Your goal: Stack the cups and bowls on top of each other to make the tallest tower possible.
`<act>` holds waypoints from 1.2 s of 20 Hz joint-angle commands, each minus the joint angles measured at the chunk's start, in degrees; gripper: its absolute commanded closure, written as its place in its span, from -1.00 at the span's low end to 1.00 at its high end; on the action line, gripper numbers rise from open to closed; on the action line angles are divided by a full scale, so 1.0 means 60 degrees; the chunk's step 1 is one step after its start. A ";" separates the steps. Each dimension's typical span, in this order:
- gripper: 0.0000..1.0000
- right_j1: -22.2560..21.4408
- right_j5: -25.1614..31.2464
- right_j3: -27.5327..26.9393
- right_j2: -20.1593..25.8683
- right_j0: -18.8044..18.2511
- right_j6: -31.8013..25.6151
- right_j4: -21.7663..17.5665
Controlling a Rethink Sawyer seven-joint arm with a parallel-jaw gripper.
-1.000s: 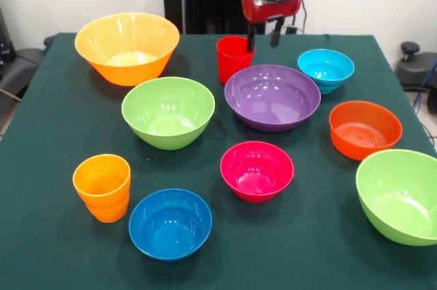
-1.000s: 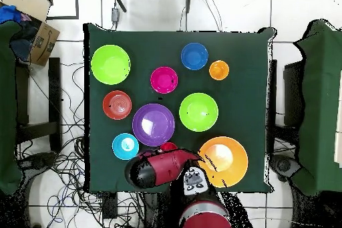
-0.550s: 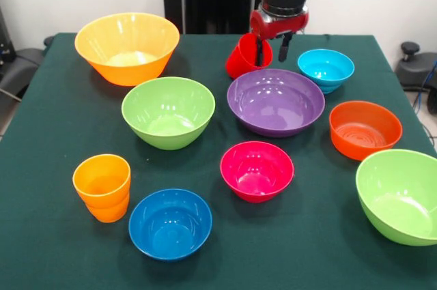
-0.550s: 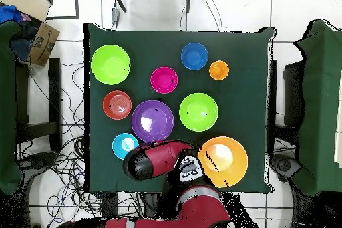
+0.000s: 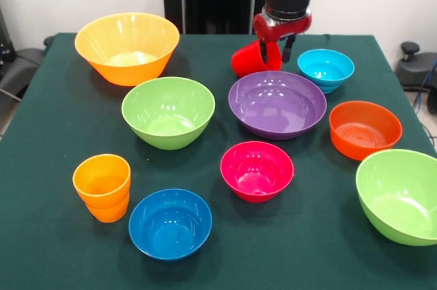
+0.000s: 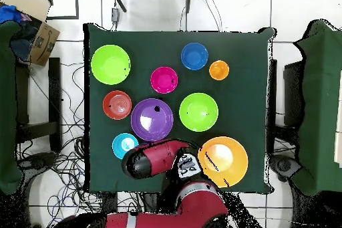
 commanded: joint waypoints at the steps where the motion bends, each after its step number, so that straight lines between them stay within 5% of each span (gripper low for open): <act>1: -1.00 -0.0258 0.1449 -0.0567 0.0850 -0.0126 -0.0355 -0.0385; 24: -1.00 -0.0314 0.2133 -0.0158 0.0965 -0.1015 -0.0985 -0.1335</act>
